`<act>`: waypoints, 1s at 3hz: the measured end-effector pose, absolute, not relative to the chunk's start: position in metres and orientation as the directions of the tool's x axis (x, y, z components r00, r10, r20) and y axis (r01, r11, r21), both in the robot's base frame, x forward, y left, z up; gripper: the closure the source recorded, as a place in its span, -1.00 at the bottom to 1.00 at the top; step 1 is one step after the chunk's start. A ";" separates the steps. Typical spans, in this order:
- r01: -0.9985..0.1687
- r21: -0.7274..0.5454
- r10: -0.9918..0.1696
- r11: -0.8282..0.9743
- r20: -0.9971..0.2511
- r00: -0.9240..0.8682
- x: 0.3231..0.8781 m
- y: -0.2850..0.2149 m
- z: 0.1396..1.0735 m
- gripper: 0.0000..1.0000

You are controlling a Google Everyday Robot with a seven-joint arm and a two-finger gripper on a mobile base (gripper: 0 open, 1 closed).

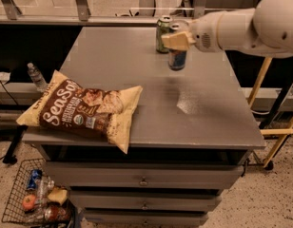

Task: Move redbull can near brown chip bag

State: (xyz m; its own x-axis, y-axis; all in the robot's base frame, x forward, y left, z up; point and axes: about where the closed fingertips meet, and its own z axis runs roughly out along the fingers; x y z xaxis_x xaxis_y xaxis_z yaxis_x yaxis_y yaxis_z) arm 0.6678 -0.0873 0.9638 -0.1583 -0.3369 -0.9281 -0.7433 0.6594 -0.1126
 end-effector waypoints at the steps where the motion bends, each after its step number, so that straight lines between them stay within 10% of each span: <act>1: -0.857 -0.176 -0.355 0.484 -0.935 -0.009 0.651 -0.020 0.994 1.00; 3: -0.939 -0.164 -0.361 0.302 -0.931 0.046 0.626 0.038 0.992 1.00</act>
Offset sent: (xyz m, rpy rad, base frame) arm -0.0648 0.1785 0.0289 0.0108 -0.0510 0.6197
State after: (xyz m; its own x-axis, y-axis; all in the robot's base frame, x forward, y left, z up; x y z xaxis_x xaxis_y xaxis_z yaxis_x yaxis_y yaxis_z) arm 0.6259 0.0380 0.9916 0.0463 -0.3611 -0.9314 -0.9393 0.3017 -0.1637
